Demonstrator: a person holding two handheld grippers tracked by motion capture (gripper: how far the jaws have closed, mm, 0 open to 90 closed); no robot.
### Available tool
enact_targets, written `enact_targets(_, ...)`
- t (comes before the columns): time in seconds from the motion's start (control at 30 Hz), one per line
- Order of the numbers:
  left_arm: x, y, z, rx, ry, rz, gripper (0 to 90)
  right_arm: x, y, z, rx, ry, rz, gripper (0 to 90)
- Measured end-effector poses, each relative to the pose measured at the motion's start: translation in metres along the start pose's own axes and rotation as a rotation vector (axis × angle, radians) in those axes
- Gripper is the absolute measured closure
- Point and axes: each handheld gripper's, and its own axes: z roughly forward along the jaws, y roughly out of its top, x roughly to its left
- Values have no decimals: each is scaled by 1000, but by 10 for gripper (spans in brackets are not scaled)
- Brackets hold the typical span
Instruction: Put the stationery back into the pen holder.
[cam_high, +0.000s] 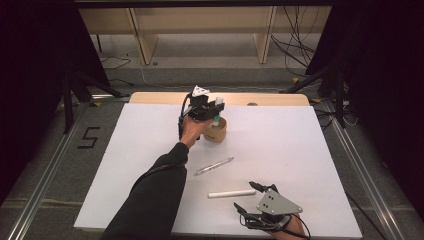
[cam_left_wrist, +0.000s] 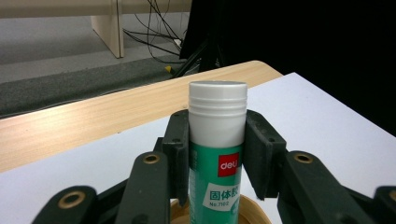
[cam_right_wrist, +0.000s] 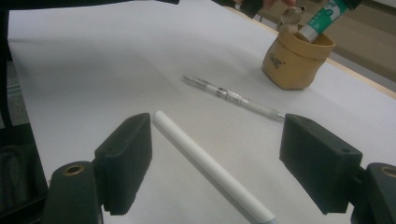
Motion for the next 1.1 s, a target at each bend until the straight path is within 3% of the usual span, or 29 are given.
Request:
enact_targets(1.0,5,-8,2,49,38,11,639,1,-1,2,11,8,-9,264)
enact_targets(1.1,6,-4,-3,45,20,-6,517,1,-1,2,11,8,-9,263)
